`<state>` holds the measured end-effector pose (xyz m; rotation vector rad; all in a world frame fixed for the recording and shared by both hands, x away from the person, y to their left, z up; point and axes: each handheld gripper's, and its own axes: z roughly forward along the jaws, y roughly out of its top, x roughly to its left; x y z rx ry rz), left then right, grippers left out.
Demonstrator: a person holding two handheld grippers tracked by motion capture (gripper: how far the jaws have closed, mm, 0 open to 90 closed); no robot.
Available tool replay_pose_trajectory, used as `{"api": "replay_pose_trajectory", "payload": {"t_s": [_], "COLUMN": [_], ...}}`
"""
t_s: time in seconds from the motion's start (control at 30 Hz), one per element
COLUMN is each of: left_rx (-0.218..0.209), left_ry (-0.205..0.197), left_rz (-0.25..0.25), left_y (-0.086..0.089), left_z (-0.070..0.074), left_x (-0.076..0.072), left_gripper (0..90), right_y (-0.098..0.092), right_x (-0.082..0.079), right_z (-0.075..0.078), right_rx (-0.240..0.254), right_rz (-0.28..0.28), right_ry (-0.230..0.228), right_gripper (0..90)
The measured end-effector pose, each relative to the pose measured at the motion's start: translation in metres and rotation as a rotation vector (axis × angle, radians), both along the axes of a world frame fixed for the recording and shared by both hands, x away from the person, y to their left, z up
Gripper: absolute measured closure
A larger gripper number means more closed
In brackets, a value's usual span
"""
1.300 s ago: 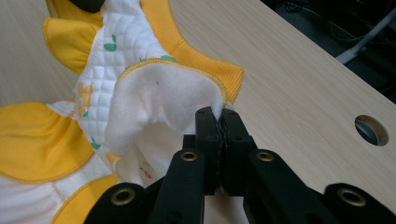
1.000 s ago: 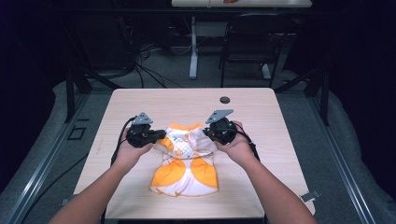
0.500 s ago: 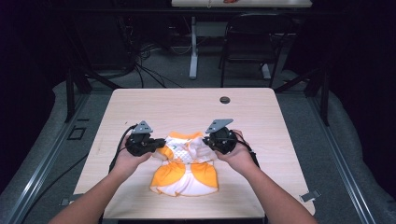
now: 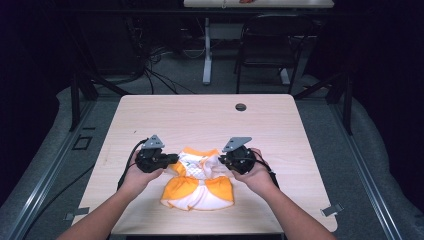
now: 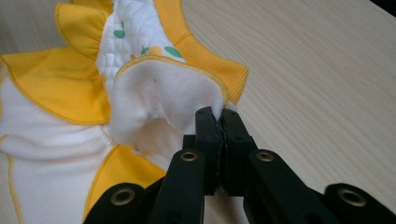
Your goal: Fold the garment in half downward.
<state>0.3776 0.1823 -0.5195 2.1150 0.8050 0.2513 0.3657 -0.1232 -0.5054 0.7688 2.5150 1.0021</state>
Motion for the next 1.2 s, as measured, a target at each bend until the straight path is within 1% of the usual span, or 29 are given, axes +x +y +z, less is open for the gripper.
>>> {"api": "replay_pose_trajectory", "payload": {"t_s": [0.03, 0.07, 0.1, 0.13, 0.3, 0.4, 0.53, 0.63, 0.7, 0.73, 0.77, 0.8, 0.83, 0.87, 0.9, 0.93, 0.97, 1.0, 1.03, 1.07, 1.1, 1.13, 1.17, 1.2], "left_rx": [0.001, -0.002, -0.002, -0.009, -0.026, -0.025, -0.021, -0.012, -0.013, -0.014, -0.019, -0.018, -0.014, -0.017, -0.017, -0.031, -0.035, -0.043, -0.052, -0.066, -0.074, -0.081, -0.078, -0.076], "left_ry": [0.001, 0.003, 0.003, 0.008, 0.023, 0.024, 0.032, 0.029, 0.032, 0.036, 0.045, 0.051, 0.054, 0.060, 0.060, 0.066, 0.070, 0.066, 0.060, 0.055, 0.052, 0.044, 0.037, 0.027], "left_rz": [-0.002, -0.004, -0.004, -0.004, -0.010, -0.017, -0.024, -0.030, -0.035, -0.044, -0.044, -0.045, -0.049, -0.056, -0.056, -0.057, -0.059, -0.060, -0.064, -0.061, -0.056, -0.046, -0.038, -0.018], "left_y": [0.000, 0.000, 0.000, 0.001, 0.003, 0.004, 0.004, 0.004, 0.003, 0.004, 0.004, 0.004, 0.004, 0.005, 0.005, 0.005, 0.006, 0.006, 0.007, 0.007, 0.008, 0.007, 0.007, 0.006], "left_z": [-0.001, -0.004, -0.004, -0.006, -0.009, -0.011, -0.015, -0.019, -0.021, -0.022, -0.023, -0.024, -0.024, -0.024, -0.024, -0.021, -0.019, -0.014, -0.009, -0.005, 0.000, 0.004, 0.006, 0.008], "left_x": [-0.001, -0.002, -0.002, -0.003, -0.006, -0.009, -0.013, -0.018, -0.022, -0.023, -0.025, -0.028, -0.030, -0.032, -0.032, -0.034, -0.034, -0.034, -0.033, -0.032, -0.030, -0.028, -0.026, -0.023], "left_gripper": [84.9, 84.9, 84.9, 84.9, 84.9, 84.9, 84.7, 84.4, 83.3, 82.0, 82.0, 79.5, 79.5, 75.5, 73.2, 70.3, 70.3, 69.5, 68.5, 66.1, 66.1, 65.0, 64.9, 64.4], "right_y": [0.000, -0.001, -0.001, -0.001, -0.004, -0.004, -0.005, -0.005, -0.006, -0.007, -0.007, -0.008, -0.008, -0.009, -0.009, -0.012, -0.012, -0.013, -0.015, -0.018, -0.018, -0.020, -0.022, -0.023], "right_x": [-0.001, -0.003, -0.003, -0.005, -0.008, -0.010, -0.014, -0.018, -0.024, -0.027, -0.027, -0.031, -0.031, -0.035, -0.035, -0.037, -0.037, -0.038, -0.038, -0.037, -0.037, -0.035, -0.033, -0.032], "right_z": [-0.002, -0.006, -0.006, -0.010, -0.015, -0.016, -0.019, -0.022, -0.025, -0.027, -0.027, -0.029, -0.029, -0.029, -0.029, -0.025, -0.025, -0.024, -0.019, -0.012, -0.012, -0.008, -0.004, -0.002], "right_rx": [0.002, 0.005, 0.005, 0.013, 0.033, 0.037, 0.055, 0.074, 0.093, 0.103, 0.103, 0.109, 0.109, 0.119, 0.119, 0.132, 0.132, 0.144, 0.158, 0.202, 0.202, 0.211, 0.225, 0.237], "right_rz": [0.000, 0.003, 0.003, 0.000, -0.003, 0.003, 0.002, 0.004, 0.006, 0.015, 0.015, 0.019, 0.019, 0.027, 0.027, 0.024, 0.024, 0.020, 0.021, 0.008, 0.008, 0.004, -0.007, -0.012], "right_ry": [-0.001, 0.008, 0.008, 0.009, 0.023, 0.029, 0.041, 0.043, 0.047, 0.062, 0.062, 0.072, 0.072, 0.082, 0.082, 0.077, 0.077, 0.073, 0.070, 0.066, 0.066, 0.060, 0.055, 0.057], "right_gripper": [87.4, 87.4, 87.4, 87.4, 87.4, 87.4, 87.3, 86.9, 85.4, 84.3, 82.7, 80.4, 80.4, 74.0, 74.0, 70.2, 70.2, 69.2, 67.6, 66.6, 66.6, 66.3, 66.4, 66.5]}}
